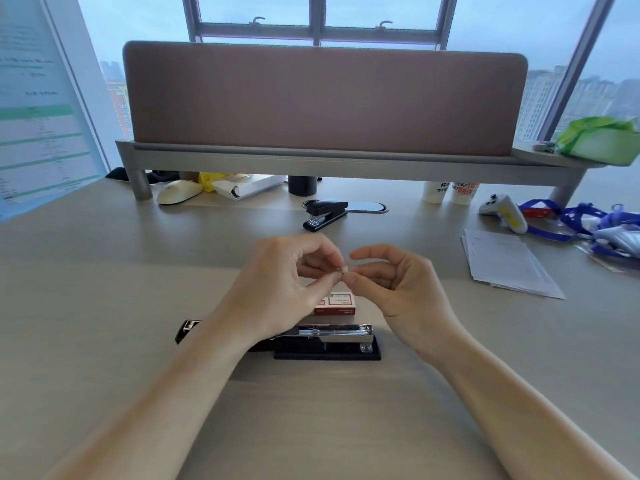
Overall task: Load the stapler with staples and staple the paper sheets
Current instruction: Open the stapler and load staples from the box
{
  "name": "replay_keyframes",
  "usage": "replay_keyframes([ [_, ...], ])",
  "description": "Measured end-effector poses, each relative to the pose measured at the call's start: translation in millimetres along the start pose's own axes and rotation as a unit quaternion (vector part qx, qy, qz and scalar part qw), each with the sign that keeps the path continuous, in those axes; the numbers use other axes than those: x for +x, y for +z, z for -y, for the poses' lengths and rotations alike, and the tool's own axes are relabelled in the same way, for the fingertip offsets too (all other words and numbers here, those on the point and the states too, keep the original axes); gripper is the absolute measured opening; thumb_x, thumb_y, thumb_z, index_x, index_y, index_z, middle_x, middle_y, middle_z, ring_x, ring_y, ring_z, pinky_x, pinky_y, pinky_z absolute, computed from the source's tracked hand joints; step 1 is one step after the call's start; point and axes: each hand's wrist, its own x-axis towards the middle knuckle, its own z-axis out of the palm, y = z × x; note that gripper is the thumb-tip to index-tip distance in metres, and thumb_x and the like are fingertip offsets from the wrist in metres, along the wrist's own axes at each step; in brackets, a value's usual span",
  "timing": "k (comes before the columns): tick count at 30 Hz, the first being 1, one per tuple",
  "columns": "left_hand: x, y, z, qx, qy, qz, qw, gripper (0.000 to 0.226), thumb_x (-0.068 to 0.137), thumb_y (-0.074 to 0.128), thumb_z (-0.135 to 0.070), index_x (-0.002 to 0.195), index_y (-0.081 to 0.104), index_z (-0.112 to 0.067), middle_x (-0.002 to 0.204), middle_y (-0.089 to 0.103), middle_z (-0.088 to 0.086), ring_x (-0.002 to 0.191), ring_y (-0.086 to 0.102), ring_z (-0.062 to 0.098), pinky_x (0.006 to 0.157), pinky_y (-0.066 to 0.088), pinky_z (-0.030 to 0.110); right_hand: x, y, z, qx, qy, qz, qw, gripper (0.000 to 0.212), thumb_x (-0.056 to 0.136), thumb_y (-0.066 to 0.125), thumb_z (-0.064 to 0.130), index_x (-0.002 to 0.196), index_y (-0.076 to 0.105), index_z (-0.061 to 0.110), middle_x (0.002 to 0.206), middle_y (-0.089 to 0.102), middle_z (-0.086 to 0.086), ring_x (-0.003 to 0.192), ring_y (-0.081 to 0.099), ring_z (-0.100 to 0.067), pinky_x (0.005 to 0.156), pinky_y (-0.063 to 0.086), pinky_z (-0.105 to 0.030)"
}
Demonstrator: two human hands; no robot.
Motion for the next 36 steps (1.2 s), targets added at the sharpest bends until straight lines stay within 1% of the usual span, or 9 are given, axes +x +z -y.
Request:
replay_keyframes([
  [4,-0.4,-0.3,1.2,0.014,-0.003,0.004,1.0,0.012,0.085,0.084,-0.008,0.087,0.076,-0.016,0.084,0.079,-0.005,0.079,0.078,0.011,0.079,0.065,0.03,-3.5,-2.3,3.9,-0.034,-0.004,0.011,0.999,0.03,0.084,0.083,0.006,0.108,0.067,0.016,0.084,0.083,-0.006,0.072,0.076,-0.012,0.07,0.057,-0.019],
  [8,-2.2,-5.5,-3.3,0.012,-0.011,-0.008,1.0,0.014,0.083,0.086,-0.011,0.085,0.073,-0.015,0.08,0.078,-0.002,0.074,0.076,0.015,0.075,0.065,0.034,-9.7,-5.3,3.9,-0.081,-0.014,0.001,0.997,0.019,0.088,0.08,0.018,0.103,0.068,0.021,0.084,0.083,-0.002,0.079,0.077,-0.022,0.079,0.061,-0.035],
  [10,-6.4,-7.8,-7.5,-0.003,-0.011,0.004,1.0,0.015,0.082,0.086,-0.009,0.085,0.072,-0.013,0.08,0.078,-0.002,0.074,0.076,0.017,0.074,0.065,0.034,-14.1,-13.3,5.7,-0.09,-0.014,-0.001,0.996,0.01,0.093,0.076,0.023,0.101,0.069,0.021,0.089,0.082,-0.003,0.084,0.075,-0.02,0.08,0.06,-0.039],
  [12,-14.1,-5.3,-11.7,-0.004,-0.022,0.052,0.998,0.017,0.082,0.086,-0.009,0.084,0.07,-0.013,0.08,0.079,-0.002,0.073,0.076,0.018,0.073,0.064,0.035,-21.2,-23.6,7.0,-0.129,-0.004,0.057,0.99,0.017,0.09,0.077,0.032,0.102,0.071,0.021,0.095,0.081,-0.002,0.09,0.074,-0.018,0.081,0.058,-0.037],
  [15,-23.8,0.3,-14.6,0.038,-0.037,0.098,0.994,0.018,0.08,0.088,-0.014,0.081,0.071,-0.019,0.079,0.08,-0.005,0.071,0.077,0.014,0.072,0.063,0.036,-34.6,-29.6,3.0,-0.237,-0.012,0.153,0.959,0.03,0.076,0.091,0.029,0.1,0.074,0.024,0.091,0.078,0.006,0.086,0.071,-0.015,0.078,0.055,-0.025],
  [20,-24.7,0.9,-18.5,0.047,-0.042,0.107,0.992,0.019,0.079,0.089,-0.015,0.081,0.071,-0.02,0.077,0.079,-0.01,0.07,0.076,0.012,0.071,0.062,0.03,-35.3,-30.0,-1.3,-0.274,-0.035,0.138,0.951,0.026,0.071,0.094,0.021,0.091,0.077,0.023,0.081,0.076,0.004,0.07,0.059,-0.001,0.068,0.048,-0.013],
  [27,-25.1,1.5,-19.3,0.068,-0.022,0.105,0.992,0.018,0.08,0.087,-0.015,0.081,0.072,-0.025,0.076,0.078,-0.009,0.072,0.076,0.011,0.069,0.06,0.024,-34.4,-29.1,-2.2,-0.281,-0.038,0.143,0.948,0.024,0.072,0.094,0.024,0.089,0.077,0.023,0.08,0.074,0.001,0.067,0.055,-0.003,0.064,0.045,-0.013],
  [31,-24.7,1.4,-19.3,0.066,-0.018,0.107,0.992,0.018,0.079,0.087,-0.013,0.081,0.073,-0.024,0.077,0.078,-0.01,0.073,0.076,0.01,0.072,0.062,0.031,-33.6,-29.2,-2.4,-0.278,-0.042,0.142,0.949,0.025,0.072,0.094,0.025,0.09,0.077,0.023,0.08,0.074,0.002,0.068,0.058,-0.008,0.065,0.048,-0.017],
  [36,-23.5,1.1,-20.4,0.075,-0.019,0.127,0.989,0.016,0.08,0.087,-0.012,0.082,0.076,-0.024,0.077,0.077,-0.015,0.073,0.075,0.006,0.067,0.057,0.017,-33.8,-29.4,-2.4,-0.275,-0.039,0.144,0.95,0.025,0.072,0.094,0.024,0.09,0.077,0.023,0.073,0.07,0.013,0.067,0.055,0.002,0.066,0.045,-0.013],
])
